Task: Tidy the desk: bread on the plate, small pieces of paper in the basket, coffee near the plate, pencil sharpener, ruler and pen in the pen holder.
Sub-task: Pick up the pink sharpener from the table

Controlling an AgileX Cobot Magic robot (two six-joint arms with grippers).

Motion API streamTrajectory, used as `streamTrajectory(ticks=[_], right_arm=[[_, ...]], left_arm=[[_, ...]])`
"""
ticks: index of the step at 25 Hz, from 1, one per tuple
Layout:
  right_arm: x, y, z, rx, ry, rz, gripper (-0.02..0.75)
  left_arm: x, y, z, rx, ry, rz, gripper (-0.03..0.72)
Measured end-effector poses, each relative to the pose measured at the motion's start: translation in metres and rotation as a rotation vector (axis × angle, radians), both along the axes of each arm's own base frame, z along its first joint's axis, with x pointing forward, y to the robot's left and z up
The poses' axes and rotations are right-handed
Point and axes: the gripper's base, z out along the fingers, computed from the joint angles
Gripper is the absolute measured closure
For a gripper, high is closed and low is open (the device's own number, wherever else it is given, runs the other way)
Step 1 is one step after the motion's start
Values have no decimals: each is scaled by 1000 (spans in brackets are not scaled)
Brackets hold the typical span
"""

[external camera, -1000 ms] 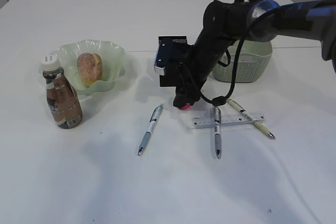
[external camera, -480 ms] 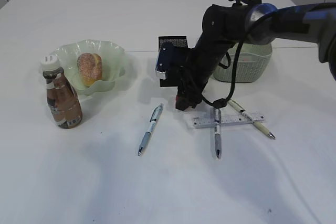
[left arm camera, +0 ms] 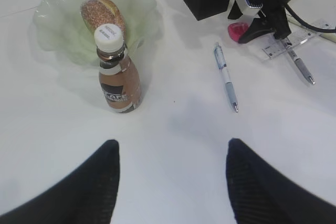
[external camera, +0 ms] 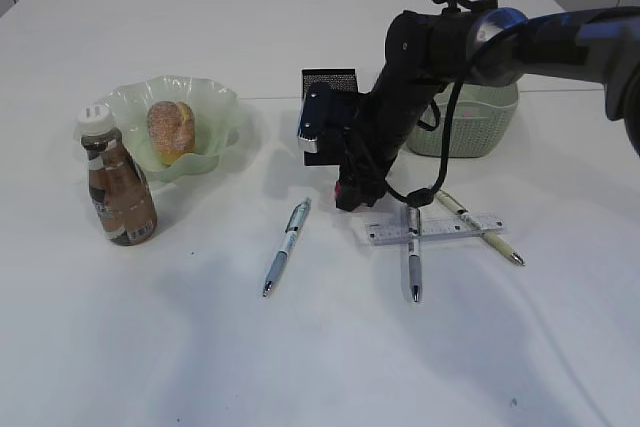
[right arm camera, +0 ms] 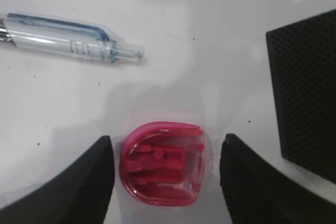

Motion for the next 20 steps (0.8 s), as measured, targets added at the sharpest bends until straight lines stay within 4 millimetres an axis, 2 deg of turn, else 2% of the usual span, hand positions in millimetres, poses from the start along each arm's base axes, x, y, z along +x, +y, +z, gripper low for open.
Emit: streamTrajectory(ticks=[9, 20], right_arm=[[0, 0, -6, -6, 13, 1, 239], [1, 0, -5, -4, 9, 2, 239]], left_arm=[[0, 0, 0, 2, -1, 0, 240], [0, 0, 0, 2, 1, 0, 240]])
